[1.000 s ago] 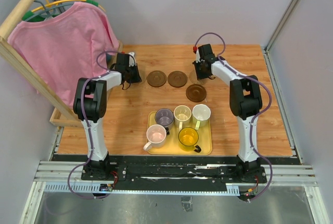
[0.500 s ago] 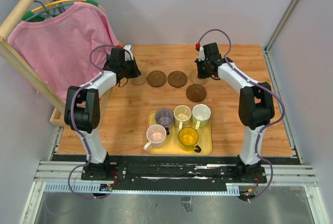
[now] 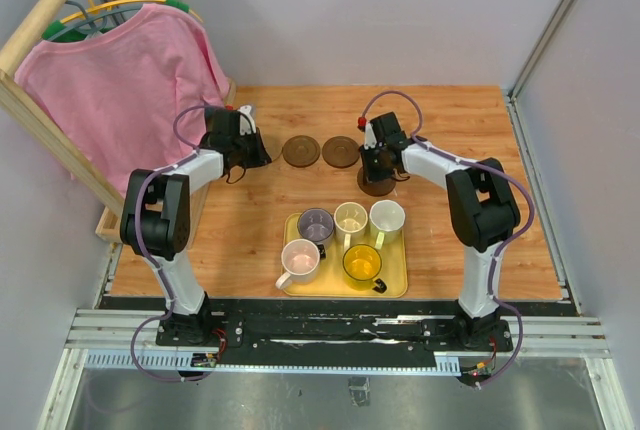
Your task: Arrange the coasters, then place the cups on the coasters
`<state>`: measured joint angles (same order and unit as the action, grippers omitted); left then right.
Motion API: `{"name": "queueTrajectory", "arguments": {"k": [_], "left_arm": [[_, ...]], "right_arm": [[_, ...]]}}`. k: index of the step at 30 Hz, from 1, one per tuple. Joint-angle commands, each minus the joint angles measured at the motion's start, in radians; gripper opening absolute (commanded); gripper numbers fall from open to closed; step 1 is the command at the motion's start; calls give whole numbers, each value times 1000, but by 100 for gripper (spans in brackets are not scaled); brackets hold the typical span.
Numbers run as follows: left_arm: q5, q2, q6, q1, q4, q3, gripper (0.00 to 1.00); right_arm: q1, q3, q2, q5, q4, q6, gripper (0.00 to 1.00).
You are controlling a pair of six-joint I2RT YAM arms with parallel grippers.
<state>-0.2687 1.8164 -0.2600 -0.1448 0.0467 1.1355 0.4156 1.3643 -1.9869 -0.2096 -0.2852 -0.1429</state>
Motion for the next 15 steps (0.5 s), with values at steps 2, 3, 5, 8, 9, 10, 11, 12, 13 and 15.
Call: {"name": "queueTrajectory", "arguments": {"k": [2, 3, 5, 8, 9, 10, 11, 12, 13, 15], "left_arm": [[-25, -40, -5, 7, -43, -16, 11], [-27, -38, -5, 7, -45, -17, 11], [-35, -32, -7, 7, -47, -16, 11], [-48, -21, -11, 7, -52, -15, 11], [-52, -19, -11, 7, -53, -15, 11], [-53, -16, -11, 7, -53, -16, 11], [-55, -15, -10, 7, -53, -16, 11], [-55, -14, -9, 7, -53, -17, 11], [-54, -13, -9, 7, -53, -20, 11], [-49, -13, -6, 7, -52, -23, 11]], "right_arm": [[12, -58, -12, 45, 3, -65, 3], [11, -67, -8, 65, -1, -71, 3], [9, -78, -2, 102, -10, -79, 3], [-1, -82, 0, 171, -43, -95, 2], [-8, -84, 0, 194, -51, -103, 2], [-18, -88, 1, 212, -57, -111, 2], [-28, -93, 1, 225, -60, -119, 2], [-41, -97, 23, 233, -62, -128, 2], [-55, -103, 32, 237, -61, -138, 2], [-85, -111, 41, 238, -61, -152, 2]]}}
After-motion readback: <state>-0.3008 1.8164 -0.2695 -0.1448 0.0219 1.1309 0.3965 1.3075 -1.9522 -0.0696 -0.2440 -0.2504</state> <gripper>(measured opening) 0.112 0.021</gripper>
